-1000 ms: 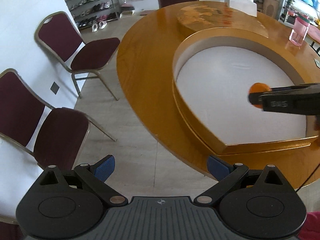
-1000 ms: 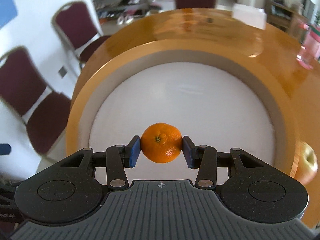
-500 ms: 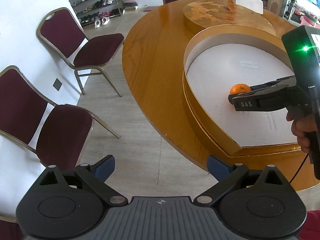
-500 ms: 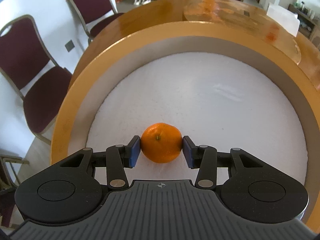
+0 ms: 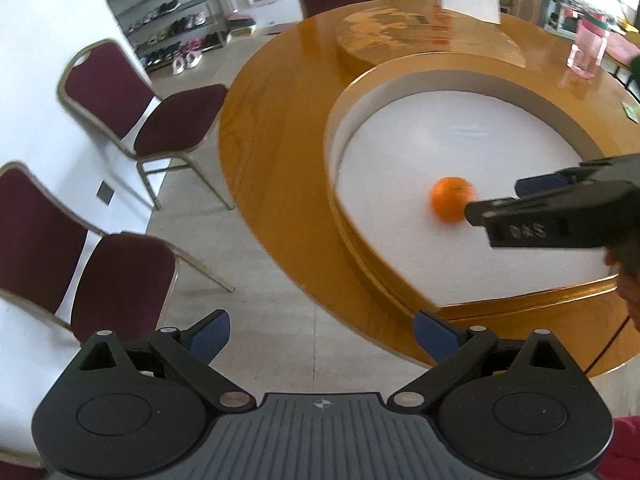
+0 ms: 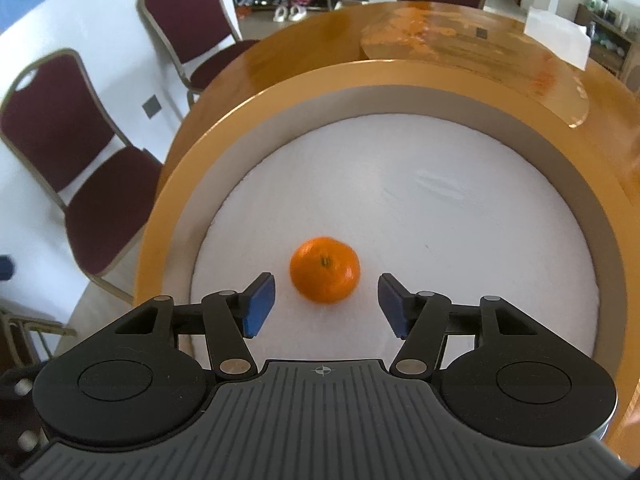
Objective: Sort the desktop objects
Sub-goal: 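Carry the orange with the right tool into the tray and release, then withdraw the open right tool back toward the remaining oranges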
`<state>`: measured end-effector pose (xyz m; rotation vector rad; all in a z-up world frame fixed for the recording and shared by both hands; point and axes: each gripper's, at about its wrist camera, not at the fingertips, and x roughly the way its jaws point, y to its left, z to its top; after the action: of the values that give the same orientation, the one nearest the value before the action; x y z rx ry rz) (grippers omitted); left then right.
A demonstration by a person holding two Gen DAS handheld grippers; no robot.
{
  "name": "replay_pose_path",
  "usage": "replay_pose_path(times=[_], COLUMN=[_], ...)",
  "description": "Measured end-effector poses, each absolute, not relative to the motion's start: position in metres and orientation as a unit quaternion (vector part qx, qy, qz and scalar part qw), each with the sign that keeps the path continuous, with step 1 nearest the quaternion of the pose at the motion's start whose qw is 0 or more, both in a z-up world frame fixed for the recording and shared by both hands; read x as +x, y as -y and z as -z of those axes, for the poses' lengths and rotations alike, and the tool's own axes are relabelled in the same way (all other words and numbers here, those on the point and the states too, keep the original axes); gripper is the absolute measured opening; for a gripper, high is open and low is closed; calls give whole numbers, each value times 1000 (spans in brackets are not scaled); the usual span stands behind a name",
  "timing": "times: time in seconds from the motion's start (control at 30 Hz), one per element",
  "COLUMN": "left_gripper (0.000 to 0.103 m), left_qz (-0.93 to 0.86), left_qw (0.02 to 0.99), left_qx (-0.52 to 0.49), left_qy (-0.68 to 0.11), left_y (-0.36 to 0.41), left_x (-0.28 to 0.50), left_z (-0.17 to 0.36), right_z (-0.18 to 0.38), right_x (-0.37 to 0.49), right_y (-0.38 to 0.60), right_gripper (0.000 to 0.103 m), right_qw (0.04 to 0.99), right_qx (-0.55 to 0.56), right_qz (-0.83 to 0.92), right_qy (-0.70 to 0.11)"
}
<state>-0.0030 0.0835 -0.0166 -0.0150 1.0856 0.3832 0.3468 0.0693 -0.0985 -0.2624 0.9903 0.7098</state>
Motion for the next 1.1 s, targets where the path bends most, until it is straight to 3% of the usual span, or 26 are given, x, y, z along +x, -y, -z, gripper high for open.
replay_pose_path(times=[0.7, 1.1], left_gripper=[100, 100], left_qz=[-33, -13], left_qw=[861, 861], left_qx=[89, 119], left_qy=[-499, -495], left_y=[18, 41], left_x=[25, 21], left_z=[16, 17], right_z=[68, 83], right_x=[284, 271], right_y=[120, 152], right_gripper=[68, 68], right_qw=[874, 873], right_qx=[-29, -9], right_qz=[-158, -108], right_qy=[-459, -475])
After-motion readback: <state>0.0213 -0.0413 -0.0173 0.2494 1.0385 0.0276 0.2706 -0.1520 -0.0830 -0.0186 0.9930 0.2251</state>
